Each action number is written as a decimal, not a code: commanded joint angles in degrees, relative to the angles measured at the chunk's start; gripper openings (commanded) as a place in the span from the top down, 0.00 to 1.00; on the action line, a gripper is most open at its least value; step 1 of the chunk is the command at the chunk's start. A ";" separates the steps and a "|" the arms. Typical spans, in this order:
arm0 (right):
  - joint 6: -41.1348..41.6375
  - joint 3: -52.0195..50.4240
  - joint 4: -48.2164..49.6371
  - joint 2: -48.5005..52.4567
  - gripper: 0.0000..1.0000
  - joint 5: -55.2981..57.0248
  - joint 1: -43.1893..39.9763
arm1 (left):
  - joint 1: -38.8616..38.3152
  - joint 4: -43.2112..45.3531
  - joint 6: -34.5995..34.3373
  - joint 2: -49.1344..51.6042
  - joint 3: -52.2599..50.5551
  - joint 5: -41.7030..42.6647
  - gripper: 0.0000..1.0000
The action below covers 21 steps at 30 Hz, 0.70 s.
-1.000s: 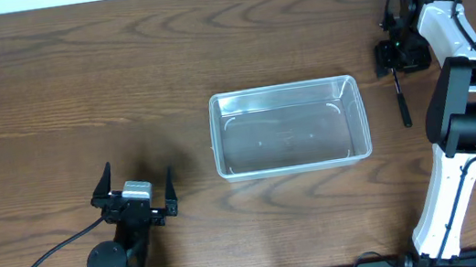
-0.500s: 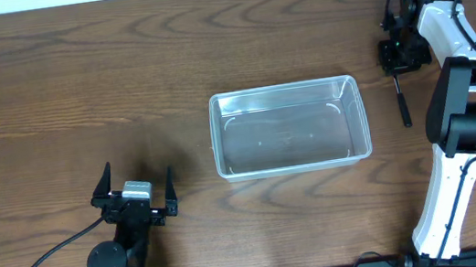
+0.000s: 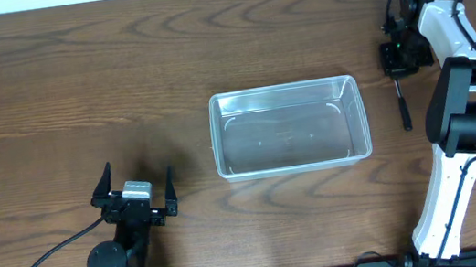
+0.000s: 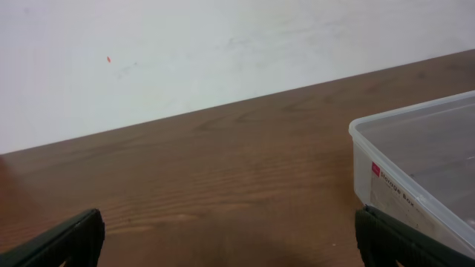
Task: Pack container
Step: 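Lift the hammer and carry it left over the clear container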
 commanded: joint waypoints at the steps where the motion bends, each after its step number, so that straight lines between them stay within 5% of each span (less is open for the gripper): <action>1: 0.37 5.51 -1.55 -2.47 0.99 0.83 -0.02 | 0.20 -1.88 -0.28 -0.35 -1.09 0.17 0.02; 11: -12.50 19.56 -10.80 -15.91 0.99 -0.46 4.72 | 0.20 -1.88 -0.28 -0.35 -1.09 0.17 0.02; 15: -22.73 20.09 -13.60 -23.91 0.99 -3.30 12.79 | 0.20 -1.88 -0.28 -0.35 -1.09 0.17 0.02; 21: -26.82 20.06 -17.40 -26.51 0.99 -5.25 25.09 | 0.20 -1.88 -0.28 -0.35 -1.09 0.17 0.02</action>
